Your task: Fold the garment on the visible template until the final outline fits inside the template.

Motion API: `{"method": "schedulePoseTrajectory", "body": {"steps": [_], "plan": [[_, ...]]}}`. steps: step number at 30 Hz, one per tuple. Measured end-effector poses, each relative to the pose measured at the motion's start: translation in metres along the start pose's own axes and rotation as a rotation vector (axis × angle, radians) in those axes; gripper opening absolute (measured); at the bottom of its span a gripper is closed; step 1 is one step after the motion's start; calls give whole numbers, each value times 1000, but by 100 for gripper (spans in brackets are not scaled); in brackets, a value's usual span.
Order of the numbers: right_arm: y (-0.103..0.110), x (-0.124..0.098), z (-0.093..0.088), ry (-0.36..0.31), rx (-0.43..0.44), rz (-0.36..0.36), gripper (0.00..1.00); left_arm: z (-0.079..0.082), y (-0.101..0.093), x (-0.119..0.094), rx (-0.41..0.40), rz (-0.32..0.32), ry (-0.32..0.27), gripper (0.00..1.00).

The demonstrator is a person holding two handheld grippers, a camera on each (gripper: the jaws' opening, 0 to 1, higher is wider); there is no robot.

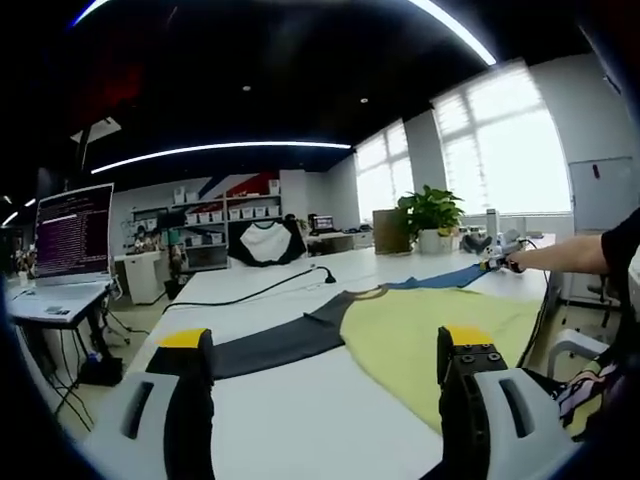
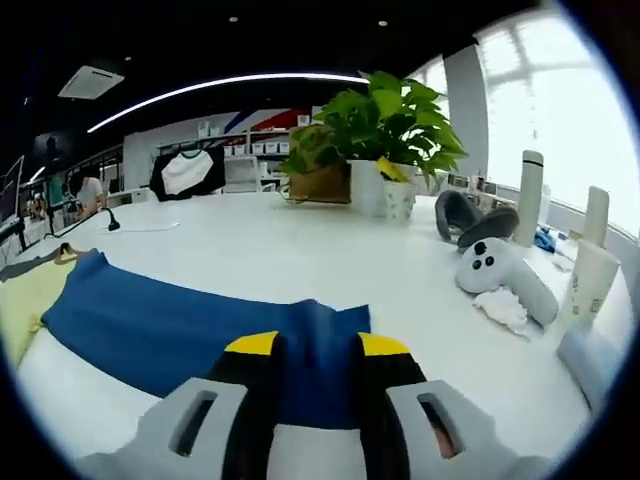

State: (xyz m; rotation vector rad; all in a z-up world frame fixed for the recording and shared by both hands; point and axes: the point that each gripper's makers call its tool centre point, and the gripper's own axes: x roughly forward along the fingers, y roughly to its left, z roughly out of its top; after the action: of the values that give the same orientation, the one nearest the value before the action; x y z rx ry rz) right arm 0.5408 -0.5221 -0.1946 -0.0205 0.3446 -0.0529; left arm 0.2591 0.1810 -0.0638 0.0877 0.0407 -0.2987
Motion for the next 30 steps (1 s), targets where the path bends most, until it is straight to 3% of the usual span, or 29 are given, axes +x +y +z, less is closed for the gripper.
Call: {"method": "schedulePoseTrajectory", "body": {"steps": [2, 6, 16, 18, 19, 21, 24, 30], "plan": [[2, 0, 0, 3, -5, -14, 11, 2, 3, -1, 26, 22, -1, 91], [4, 1, 0, 13, -58, -24, 1, 10, 5, -5, 13, 34, -37, 93], [4, 1, 0, 17, -93, -31, 0, 3, 9, -2, -9, 42, -2, 100], [3, 0, 0, 28, -67, -36, 0, 1, 7, -1, -13, 29, 4, 100], [2, -2, 0, 43, 60, -56, 0, 0, 7, 0, -13, 24, 10, 100], [2, -2, 8, 27, 86, -54, 0, -6, 1, 5, 10, -12, 39, 100], [8, -7, 35, -22, -15, -56, 0, -7, -3, 11, -5, -27, 19, 100], [17, -23, 73, -76, 6, -43, 0, -2, -6, 11, -17, -55, -2, 100]]}}
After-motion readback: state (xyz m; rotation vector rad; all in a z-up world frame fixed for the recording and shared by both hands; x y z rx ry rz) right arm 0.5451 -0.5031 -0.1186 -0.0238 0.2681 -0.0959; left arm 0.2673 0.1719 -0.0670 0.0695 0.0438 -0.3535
